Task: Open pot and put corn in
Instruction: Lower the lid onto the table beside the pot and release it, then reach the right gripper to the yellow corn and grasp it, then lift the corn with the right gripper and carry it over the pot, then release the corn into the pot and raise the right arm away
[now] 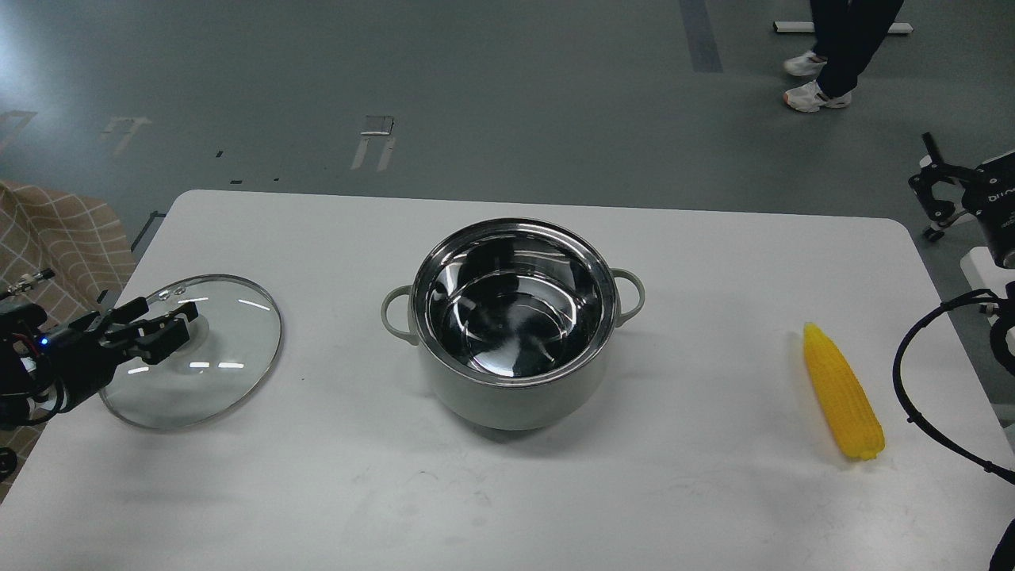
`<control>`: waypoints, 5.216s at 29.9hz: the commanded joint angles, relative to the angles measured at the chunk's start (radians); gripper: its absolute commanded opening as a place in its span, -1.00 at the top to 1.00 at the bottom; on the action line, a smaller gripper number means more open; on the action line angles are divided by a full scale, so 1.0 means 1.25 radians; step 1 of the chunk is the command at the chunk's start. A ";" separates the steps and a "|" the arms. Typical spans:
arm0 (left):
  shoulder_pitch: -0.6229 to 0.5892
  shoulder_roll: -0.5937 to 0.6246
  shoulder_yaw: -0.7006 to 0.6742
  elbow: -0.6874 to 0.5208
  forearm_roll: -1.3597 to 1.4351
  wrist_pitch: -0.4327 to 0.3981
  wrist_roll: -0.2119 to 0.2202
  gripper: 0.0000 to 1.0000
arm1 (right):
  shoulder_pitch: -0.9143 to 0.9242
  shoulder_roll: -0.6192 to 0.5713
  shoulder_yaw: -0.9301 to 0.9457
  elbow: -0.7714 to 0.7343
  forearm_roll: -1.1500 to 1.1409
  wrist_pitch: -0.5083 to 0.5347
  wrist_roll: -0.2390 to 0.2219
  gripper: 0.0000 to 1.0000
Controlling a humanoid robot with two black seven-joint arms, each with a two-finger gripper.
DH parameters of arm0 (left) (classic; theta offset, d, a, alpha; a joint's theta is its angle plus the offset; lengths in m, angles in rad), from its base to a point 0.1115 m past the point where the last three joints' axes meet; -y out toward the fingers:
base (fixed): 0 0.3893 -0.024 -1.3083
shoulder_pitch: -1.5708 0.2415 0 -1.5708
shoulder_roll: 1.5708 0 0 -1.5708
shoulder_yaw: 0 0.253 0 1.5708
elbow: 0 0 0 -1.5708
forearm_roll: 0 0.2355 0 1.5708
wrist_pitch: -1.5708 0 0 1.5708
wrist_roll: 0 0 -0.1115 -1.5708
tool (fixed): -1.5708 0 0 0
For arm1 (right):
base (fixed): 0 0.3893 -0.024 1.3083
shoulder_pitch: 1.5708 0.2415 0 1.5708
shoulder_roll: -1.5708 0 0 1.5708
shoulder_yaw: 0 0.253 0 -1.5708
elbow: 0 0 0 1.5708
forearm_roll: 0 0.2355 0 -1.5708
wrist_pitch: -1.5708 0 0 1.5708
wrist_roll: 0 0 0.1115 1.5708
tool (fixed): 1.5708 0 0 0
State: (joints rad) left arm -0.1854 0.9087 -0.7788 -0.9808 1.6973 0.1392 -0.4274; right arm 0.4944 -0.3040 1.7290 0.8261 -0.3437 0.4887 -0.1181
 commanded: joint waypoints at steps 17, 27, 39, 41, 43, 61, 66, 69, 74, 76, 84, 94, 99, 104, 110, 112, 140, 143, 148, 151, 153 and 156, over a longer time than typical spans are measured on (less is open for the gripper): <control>-0.395 -0.033 -0.003 0.128 -0.633 -0.077 -0.049 -0.90 | -0.065 -0.252 -0.066 0.165 -0.287 0.000 -0.001 -1.00; -0.594 -0.151 -0.007 0.237 -1.047 -0.227 -0.001 -0.90 | -0.117 -0.303 -0.161 0.405 -0.682 0.000 -0.001 -1.00; -0.631 -0.300 -0.134 0.295 -1.252 -0.383 0.068 -0.92 | -0.118 -0.374 -0.465 0.537 -1.032 0.000 0.001 -1.00; -0.631 -0.311 -0.144 0.286 -1.251 -0.403 0.068 -0.93 | -0.118 -0.380 -0.507 0.537 -1.076 0.000 0.001 -1.00; -0.632 -0.335 -0.148 0.277 -1.251 -0.434 0.068 -0.93 | -0.119 -0.379 -0.541 0.536 -1.115 0.000 0.001 -1.00; -0.624 -0.335 -0.148 0.258 -1.250 -0.444 0.069 -0.94 | -0.199 -0.361 -0.608 0.532 -1.268 0.000 0.000 -0.95; -0.624 -0.351 -0.145 0.258 -1.250 -0.443 0.069 -0.94 | -0.198 -0.383 -0.608 0.507 -1.274 0.000 0.000 -0.86; -0.622 -0.353 -0.139 0.258 -1.250 -0.433 0.071 -0.94 | -0.204 -0.394 -0.610 0.487 -1.274 0.000 0.000 -0.75; -0.621 -0.351 -0.133 0.259 -1.245 -0.433 0.069 -0.94 | -0.205 -0.380 -0.615 0.468 -1.274 0.000 0.000 -0.74; -0.621 -0.353 -0.134 0.259 -1.245 -0.433 0.069 -0.94 | -0.205 -0.367 -0.615 0.466 -1.274 0.000 0.000 -0.74; -0.621 -0.353 -0.135 0.259 -1.245 -0.432 0.068 -0.94 | -0.203 -0.342 -0.628 0.440 -1.285 0.000 0.000 -0.74; -0.620 -0.355 -0.134 0.259 -1.245 -0.432 0.063 -0.94 | -0.200 -0.325 -0.640 0.433 -1.291 0.000 -0.007 0.38; -0.621 -0.355 -0.135 0.259 -1.245 -0.432 0.065 -0.94 | -0.183 -0.331 -0.616 0.450 -1.285 0.000 -0.006 1.00; -0.624 -0.354 -0.135 0.258 -1.245 -0.430 0.066 -0.94 | -0.183 -0.328 -0.504 0.504 -1.273 0.000 -0.005 1.00; -0.624 -0.355 -0.137 0.252 -1.246 -0.429 0.066 -0.94 | -0.102 -0.257 -0.384 0.630 -1.237 0.000 -0.013 1.00; -0.624 -0.355 -0.137 0.252 -1.246 -0.430 0.066 -0.94 | -0.032 -0.207 -0.406 0.656 -1.237 0.000 -0.016 1.00; -0.631 -0.360 -0.138 0.252 -1.246 -0.435 0.069 -0.94 | 0.106 0.095 -0.777 0.552 -1.302 0.000 -0.042 -0.23; -0.631 -0.361 -0.139 0.251 -1.247 -0.435 0.069 -0.94 | 0.106 0.100 -0.777 0.541 -1.302 0.000 -0.042 -0.32; -0.631 -0.361 -0.139 0.251 -1.247 -0.435 0.069 -0.94 | 0.108 0.098 -0.782 0.542 -1.301 0.000 -0.042 -0.71; -0.631 -0.361 -0.139 0.251 -1.247 -0.438 0.069 -0.94 | 0.114 0.100 -0.778 0.543 -1.301 0.000 -0.042 -0.85; -0.631 -0.360 -0.139 0.245 -1.247 -0.435 0.069 -0.94 | 0.119 0.102 -0.765 0.545 -1.298 0.000 -0.042 -0.89; -0.630 -0.360 -0.139 0.236 -1.247 -0.433 0.068 -0.94 | 0.135 0.109 -0.696 0.552 -1.290 0.000 -0.042 -0.93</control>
State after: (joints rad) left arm -0.9741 0.4572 -0.9530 -0.6772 0.1374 -0.4062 -0.3405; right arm 0.6464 -0.1763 0.7852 1.5100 -1.9651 0.4887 -0.1704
